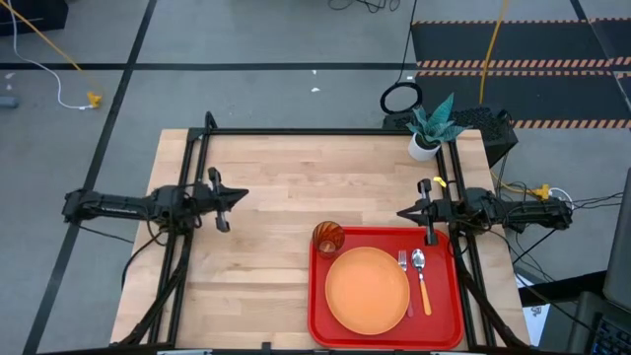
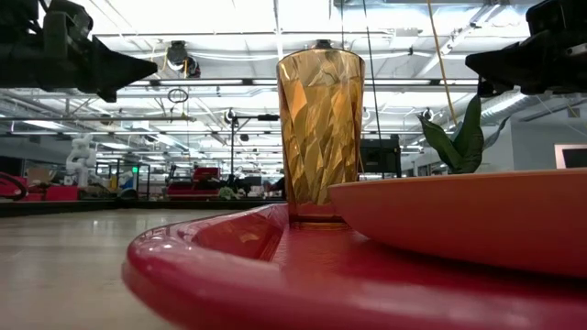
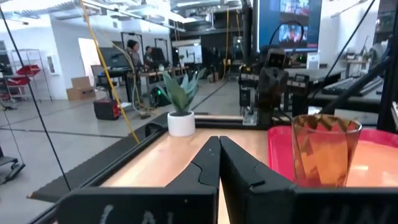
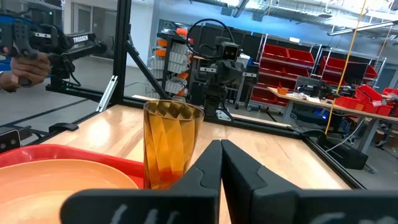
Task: Pick and place plate/cup/fork/spoon on tray
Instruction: Return to Home Position
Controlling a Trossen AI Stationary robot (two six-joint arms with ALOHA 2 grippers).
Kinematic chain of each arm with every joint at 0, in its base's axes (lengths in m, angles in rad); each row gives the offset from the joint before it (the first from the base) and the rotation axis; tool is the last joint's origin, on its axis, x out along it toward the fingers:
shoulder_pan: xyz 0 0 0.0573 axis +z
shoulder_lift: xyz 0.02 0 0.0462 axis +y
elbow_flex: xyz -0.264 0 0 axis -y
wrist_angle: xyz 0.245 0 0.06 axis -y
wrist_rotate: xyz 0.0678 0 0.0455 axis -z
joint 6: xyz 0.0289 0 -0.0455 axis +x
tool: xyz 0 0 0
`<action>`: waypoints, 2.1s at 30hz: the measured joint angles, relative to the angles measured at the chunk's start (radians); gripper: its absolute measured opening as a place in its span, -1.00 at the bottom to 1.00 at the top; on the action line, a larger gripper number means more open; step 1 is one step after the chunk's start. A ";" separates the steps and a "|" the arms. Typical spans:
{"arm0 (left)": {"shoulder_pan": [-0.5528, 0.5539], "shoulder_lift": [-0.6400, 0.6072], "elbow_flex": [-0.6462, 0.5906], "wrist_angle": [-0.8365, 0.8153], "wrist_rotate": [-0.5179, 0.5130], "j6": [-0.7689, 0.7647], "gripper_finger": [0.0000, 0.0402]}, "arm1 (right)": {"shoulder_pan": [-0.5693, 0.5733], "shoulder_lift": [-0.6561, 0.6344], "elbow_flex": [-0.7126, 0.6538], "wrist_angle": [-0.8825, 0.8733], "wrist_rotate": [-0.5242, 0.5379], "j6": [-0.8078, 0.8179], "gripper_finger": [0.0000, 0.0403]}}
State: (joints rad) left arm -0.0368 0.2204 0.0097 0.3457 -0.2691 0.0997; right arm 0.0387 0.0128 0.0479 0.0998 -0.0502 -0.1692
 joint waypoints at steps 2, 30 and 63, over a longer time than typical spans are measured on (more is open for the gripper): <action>0.000 -0.029 0.000 -0.018 0.000 -0.005 -0.97 | 0.000 0.000 0.000 0.000 0.000 0.000 -1.00; 0.000 -0.218 0.000 -0.230 0.014 0.028 -0.95 | 0.000 0.000 0.000 0.000 0.001 0.000 -1.00; 0.000 -0.195 0.002 -0.314 0.165 -0.019 -0.85 | 0.000 0.000 0.000 0.000 0.000 0.000 -1.00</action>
State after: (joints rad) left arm -0.0368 0.0250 0.0113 0.0319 -0.1040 0.0803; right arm 0.0391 0.0128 0.0479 0.1000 -0.0498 -0.1692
